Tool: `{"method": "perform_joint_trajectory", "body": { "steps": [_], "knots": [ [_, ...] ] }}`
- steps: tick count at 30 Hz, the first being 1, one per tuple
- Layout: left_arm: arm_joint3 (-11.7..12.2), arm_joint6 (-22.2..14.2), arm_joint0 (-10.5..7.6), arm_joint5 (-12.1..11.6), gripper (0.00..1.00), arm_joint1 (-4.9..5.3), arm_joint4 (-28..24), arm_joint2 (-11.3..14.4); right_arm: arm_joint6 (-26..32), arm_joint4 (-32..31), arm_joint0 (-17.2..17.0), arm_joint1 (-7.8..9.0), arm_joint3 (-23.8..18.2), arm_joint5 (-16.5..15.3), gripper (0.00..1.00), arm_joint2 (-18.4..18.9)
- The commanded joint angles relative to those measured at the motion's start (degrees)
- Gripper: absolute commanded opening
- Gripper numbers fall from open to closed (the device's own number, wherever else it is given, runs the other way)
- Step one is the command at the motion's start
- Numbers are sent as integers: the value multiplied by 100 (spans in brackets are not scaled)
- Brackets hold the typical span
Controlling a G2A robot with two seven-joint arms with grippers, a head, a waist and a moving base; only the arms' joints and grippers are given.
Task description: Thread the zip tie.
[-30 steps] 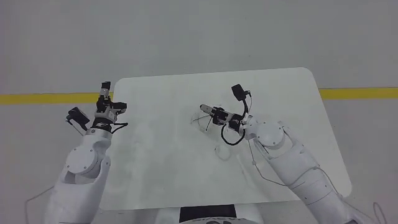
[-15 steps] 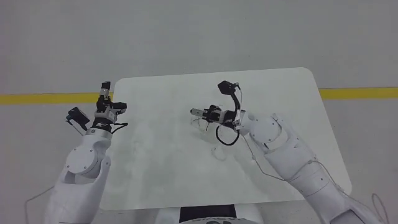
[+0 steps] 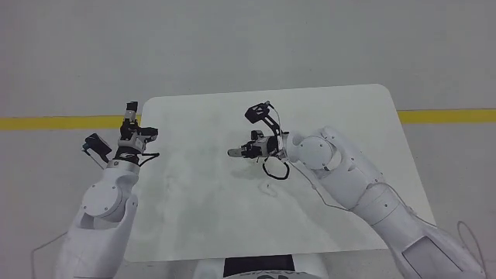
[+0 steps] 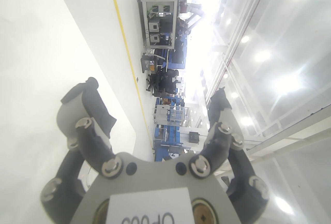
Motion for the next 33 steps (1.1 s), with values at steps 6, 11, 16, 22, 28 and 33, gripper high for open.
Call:
{"method": "perform_joint_trajectory", "body": {
  "steps": [6, 11, 16, 22, 28, 33],
  "knots": [
    [0, 0, 0, 0, 100, 0, 0, 0, 285, -1169, 405, -15, -66, -586, 100, -324],
    [0, 0, 0, 0, 100, 0, 0, 0, 626, -1638, 920, -121, 153, -1038, 100, -707],
    [0, 0, 0, 0, 100, 0, 0, 0, 916, -1813, 1475, -275, 454, -1038, 100, -1356],
    [0, 0, 0, 0, 100, 0, 0, 0, 889, -1881, 2022, -453, 940, -1038, 100, -2099],
    [0, 0, 0, 0, 100, 0, 0, 0, 889, -1881, 2022, -453, 940, -1038, 100, -2099],
    [0, 0, 0, 0, 100, 0, 0, 0, 889, -1881, 2022, -453, 940, -1038, 100, -2099]
  ]
}}
